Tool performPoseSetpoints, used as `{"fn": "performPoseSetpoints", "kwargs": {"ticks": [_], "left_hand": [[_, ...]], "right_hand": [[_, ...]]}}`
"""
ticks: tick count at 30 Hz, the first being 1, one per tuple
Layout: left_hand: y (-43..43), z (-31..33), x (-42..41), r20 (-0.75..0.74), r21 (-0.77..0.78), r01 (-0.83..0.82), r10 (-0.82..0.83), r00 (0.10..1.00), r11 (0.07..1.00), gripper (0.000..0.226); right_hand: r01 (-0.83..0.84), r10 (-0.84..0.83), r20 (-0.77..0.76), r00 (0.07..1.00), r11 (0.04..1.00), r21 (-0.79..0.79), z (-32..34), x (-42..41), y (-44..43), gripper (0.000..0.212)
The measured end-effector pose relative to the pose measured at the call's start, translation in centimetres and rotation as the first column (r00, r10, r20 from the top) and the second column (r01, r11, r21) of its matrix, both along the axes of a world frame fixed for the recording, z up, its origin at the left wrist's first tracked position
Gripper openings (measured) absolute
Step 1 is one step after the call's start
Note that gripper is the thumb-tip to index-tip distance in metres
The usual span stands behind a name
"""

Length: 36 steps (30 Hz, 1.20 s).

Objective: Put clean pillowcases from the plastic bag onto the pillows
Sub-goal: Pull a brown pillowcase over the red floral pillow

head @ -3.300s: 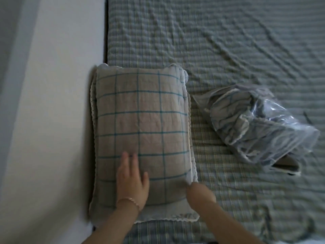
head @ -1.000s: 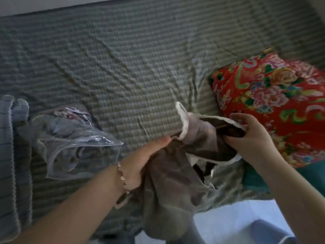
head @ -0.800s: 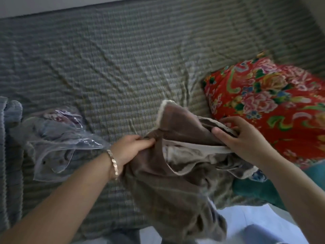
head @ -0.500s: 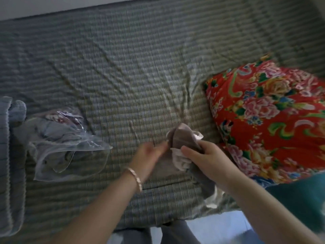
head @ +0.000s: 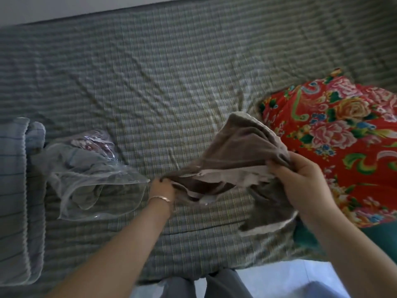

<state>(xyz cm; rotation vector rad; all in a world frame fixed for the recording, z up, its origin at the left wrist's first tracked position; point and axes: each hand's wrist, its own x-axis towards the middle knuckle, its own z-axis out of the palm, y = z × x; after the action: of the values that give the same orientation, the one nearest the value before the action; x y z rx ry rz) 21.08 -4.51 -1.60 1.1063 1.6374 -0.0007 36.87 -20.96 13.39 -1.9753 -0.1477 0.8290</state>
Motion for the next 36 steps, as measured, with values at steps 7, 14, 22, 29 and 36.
{"fn": "performPoseSetpoints", "kwargs": {"ticks": [7, 14, 22, 29, 36], "left_hand": [[1.0, 9.8, 0.4, 0.286, 0.133, 0.424, -0.444, 0.849, 0.896, 0.016], [-1.8, 13.4, 0.9, 0.284, 0.335, 0.87, -0.92, 0.271, 0.36, 0.019], [3.1, 8.6, -3.7, -0.569, 0.36, 0.914, -0.733, 0.372, 0.185, 0.018], [5.1, 6.6, -4.3, 0.005, 0.472, 0.187, -0.214, 0.977, 0.862, 0.038], [3.7, 8.0, -6.5, -0.136, 0.592, 0.735, -0.858, 0.495, 0.33, 0.021]], "right_hand": [[-0.191, 0.318, 0.042, 0.947, 0.664, -0.723, -6.3, -1.1, -3.4, 0.055], [-0.568, 0.59, 0.404, 0.699, 0.801, -0.187, -5.8, -6.9, 2.3, 0.037], [-0.586, 0.659, 0.246, 0.71, 0.748, -0.313, -3.6, -7.5, 2.1, 0.033], [-0.509, 0.694, 0.205, 0.691, 0.667, -0.545, -3.6, -5.7, -0.2, 0.03], [-0.281, 0.367, 0.037, 0.93, 0.77, -0.573, -4.2, -3.8, -2.6, 0.025]]}}
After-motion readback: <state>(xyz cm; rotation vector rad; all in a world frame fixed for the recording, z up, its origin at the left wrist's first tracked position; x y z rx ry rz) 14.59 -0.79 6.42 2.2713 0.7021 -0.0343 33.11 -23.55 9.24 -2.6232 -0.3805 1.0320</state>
